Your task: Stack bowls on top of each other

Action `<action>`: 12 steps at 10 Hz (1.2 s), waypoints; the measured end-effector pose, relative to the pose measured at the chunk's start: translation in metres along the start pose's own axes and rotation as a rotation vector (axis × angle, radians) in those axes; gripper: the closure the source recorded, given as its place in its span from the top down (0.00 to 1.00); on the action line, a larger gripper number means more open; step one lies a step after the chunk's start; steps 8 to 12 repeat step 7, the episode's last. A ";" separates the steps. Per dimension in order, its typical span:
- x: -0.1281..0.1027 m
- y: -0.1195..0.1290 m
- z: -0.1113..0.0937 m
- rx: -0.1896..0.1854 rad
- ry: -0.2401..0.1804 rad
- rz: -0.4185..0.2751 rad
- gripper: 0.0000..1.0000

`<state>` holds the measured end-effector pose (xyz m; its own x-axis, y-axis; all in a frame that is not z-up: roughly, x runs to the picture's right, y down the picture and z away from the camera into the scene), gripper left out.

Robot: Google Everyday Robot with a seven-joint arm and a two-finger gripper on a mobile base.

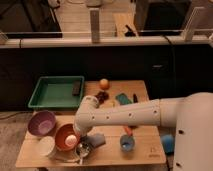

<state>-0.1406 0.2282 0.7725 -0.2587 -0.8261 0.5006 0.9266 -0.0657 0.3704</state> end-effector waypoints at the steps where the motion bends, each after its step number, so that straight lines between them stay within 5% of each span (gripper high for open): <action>1: 0.000 0.000 0.000 0.000 0.000 0.000 0.08; 5: 0.000 0.001 -0.001 0.003 0.001 0.003 0.03; 7: -0.001 0.009 -0.018 0.089 0.024 0.024 0.00; 12: -0.001 0.009 -0.018 0.089 0.024 0.024 0.00</action>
